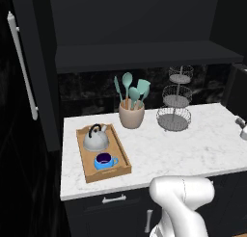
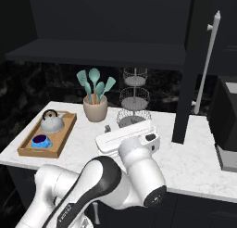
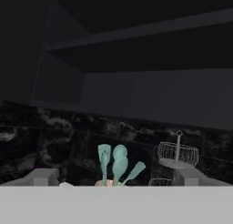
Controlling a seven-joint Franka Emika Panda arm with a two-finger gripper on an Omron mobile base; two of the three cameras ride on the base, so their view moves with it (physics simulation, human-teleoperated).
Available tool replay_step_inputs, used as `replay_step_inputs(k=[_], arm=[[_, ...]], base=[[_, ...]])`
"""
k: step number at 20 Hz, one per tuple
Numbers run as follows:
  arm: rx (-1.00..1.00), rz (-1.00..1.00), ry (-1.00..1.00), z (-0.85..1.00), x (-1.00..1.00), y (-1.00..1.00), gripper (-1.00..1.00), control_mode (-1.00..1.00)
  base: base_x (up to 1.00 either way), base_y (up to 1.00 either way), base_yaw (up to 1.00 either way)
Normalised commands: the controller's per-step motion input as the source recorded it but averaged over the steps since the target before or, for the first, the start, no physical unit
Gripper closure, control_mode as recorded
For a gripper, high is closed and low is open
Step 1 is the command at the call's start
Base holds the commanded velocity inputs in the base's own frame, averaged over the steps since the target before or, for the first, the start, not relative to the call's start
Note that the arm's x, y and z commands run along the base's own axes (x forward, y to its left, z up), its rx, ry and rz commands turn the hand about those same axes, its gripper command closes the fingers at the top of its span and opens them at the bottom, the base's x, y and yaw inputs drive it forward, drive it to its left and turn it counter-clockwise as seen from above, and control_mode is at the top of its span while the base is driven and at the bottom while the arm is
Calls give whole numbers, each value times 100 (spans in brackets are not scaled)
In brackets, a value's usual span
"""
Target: Pick the kettle from the counter and place it on the tray. Then pick the mug from the cabinet and place it on the tray. Then close the cabinet doors.
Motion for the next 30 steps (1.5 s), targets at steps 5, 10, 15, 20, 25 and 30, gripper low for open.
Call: replay_step_inputs(k=[5, 10, 15, 20, 25, 30], arm=[[21, 0, -16, 2, 0, -61, -100, -100], [23, 0, -19, 13, 2, -60, -100, -100], [18, 0, -22, 30, 0, -62, -100, -100], [2, -1, -14, 26, 0, -45, -100, -100], [-6, -4, 0, -1, 0, -29, -100, -100], [-2, -3, -4, 6, 0, -30, -100, -100]], base=[[0, 0, 0], [0, 0, 0], [0, 0, 0], [0, 0, 0], [0, 0, 0], [0, 0, 0]])
